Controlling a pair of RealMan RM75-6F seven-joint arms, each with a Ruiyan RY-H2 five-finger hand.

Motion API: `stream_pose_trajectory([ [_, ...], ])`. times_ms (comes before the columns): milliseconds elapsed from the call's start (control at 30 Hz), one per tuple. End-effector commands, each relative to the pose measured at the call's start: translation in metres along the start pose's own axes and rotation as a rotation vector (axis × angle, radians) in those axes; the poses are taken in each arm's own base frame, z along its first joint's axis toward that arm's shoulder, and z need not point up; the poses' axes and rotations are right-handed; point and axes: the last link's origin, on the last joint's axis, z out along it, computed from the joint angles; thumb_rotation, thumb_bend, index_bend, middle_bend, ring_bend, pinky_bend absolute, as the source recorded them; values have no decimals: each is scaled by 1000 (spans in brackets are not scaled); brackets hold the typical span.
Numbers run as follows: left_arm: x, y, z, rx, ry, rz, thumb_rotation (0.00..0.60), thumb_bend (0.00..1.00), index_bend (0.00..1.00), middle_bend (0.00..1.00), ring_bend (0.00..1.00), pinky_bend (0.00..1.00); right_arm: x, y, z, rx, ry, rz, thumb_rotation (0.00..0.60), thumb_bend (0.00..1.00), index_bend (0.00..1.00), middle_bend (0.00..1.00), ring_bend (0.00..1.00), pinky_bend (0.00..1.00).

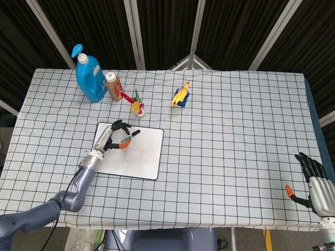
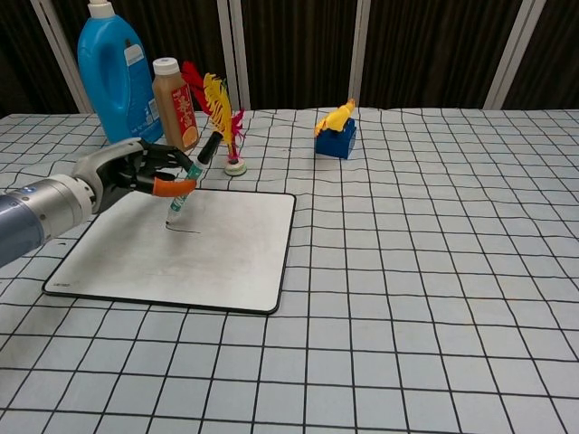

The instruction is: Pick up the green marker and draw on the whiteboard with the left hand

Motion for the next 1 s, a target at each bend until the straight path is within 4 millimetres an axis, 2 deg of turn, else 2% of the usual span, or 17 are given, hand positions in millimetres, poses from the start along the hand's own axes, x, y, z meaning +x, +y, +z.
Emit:
stream_pose_trajectory([
  [33,9,5,-2,-15,14,-27,600,540,760,253,51,65,0,-1,0,3,1,0,600,354,0,0,0,0],
  [167,10,13,-11,-32,0,-73,600,540,761,253,51,65,0,-1,0,4,3,1,600,354,0,0,0,0],
  [400,-1,25,-23,-46,-35,-122,600,540,762,254,51,65,0,-1,-1,7,4,2,600,354,0,0,0,0],
  [700,-21,23,-17,-18,-48,-109,600,540,763,254,51,65,1,0,-1,5,6,3,600,354,0,0,0,0],
  [1000,-30,21,-10,1,-47,-106,600,540,763,253,51,65,1,0,0,5,3,5,600,354,0,0,0,0],
])
